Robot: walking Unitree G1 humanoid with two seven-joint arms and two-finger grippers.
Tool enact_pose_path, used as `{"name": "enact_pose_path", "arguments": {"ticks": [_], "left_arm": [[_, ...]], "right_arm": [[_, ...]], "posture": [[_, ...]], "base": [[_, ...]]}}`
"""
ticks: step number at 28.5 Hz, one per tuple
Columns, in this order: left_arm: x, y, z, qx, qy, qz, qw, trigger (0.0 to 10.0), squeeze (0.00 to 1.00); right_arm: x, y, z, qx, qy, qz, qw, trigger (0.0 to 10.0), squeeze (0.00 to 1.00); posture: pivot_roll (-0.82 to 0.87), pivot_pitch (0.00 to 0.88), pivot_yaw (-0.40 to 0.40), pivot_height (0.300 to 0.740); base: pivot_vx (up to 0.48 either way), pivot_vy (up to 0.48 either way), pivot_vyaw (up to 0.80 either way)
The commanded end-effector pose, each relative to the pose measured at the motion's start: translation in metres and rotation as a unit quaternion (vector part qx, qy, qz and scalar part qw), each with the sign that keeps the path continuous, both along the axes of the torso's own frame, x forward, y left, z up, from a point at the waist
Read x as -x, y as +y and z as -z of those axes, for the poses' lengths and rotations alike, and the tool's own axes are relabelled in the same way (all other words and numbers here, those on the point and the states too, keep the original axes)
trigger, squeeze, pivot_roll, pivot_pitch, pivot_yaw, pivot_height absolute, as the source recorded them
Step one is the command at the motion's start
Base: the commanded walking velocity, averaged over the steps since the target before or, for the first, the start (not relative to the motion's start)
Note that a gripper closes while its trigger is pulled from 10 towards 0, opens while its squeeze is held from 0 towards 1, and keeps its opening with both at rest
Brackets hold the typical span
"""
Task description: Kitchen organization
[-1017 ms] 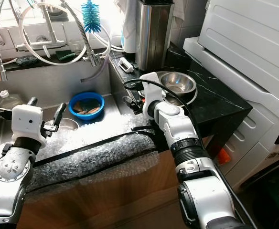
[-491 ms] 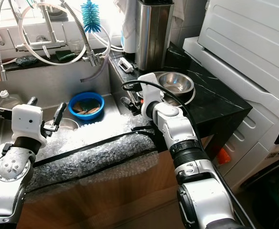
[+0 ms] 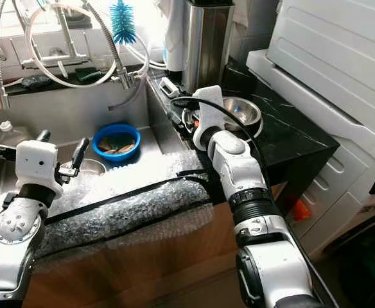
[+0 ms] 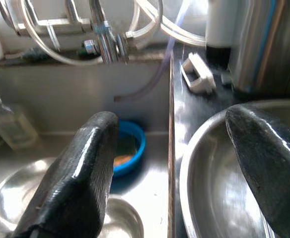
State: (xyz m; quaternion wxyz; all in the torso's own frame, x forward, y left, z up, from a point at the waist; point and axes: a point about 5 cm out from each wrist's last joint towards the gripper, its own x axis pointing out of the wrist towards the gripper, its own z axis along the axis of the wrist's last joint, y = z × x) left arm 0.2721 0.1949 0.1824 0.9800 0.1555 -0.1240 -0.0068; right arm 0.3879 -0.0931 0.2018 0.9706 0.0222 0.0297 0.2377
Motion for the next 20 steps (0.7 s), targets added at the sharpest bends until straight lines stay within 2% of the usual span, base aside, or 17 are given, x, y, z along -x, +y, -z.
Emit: {"name": "enact_pose_path", "arguments": {"ticks": [1,7,11,15,18,20], "left_arm": [[-0.001,-0.004,-0.004,-0.003,-0.007,0.005,1.0,10.0,0.0],[-0.002,-0.004,-0.005,-0.002,-0.01,0.003,1.0,10.0,0.0],[-0.002,-0.004,-0.005,-0.002,-0.011,0.002,1.0,10.0,0.0],[-0.001,-0.004,-0.005,0.0,-0.011,0.001,1.0,10.0,0.0],[0.0,-0.005,-0.004,0.001,-0.011,0.0,1.0,10.0,0.0],[0.001,-0.005,-0.003,0.002,-0.011,-0.002,1.0,10.0,0.0]], "right_arm": [[0.001,0.003,-0.013,-0.017,-0.036,-0.008,0.999,10.0,0.0],[0.013,0.011,-0.029,0.017,-0.158,0.0,0.987,10.0,0.0],[0.019,0.012,-0.032,0.003,-0.177,0.009,0.984,10.0,0.0],[0.045,0.014,-0.032,-0.014,-0.235,0.038,0.971,10.0,0.0],[0.062,0.012,-0.026,-0.021,-0.252,0.051,0.966,10.0,0.0],[0.079,0.008,-0.017,-0.012,-0.264,0.062,0.962,10.0,0.0]], "posture": [[-0.03,0.0,-0.046,0.727],[-0.03,0.0,-0.047,0.727],[-0.03,0.0,-0.049,0.727],[-0.03,0.0,-0.055,0.727],[-0.03,0.0,-0.062,0.727],[-0.03,0.0,-0.066,0.727]], "base": [[0.0,0.0,0.0],[0.0,0.0,0.0],[0.0,0.0,0.0],[0.0,0.0,0.0],[0.0,0.0,0.0],[0.0,0.0,0.0]]}}
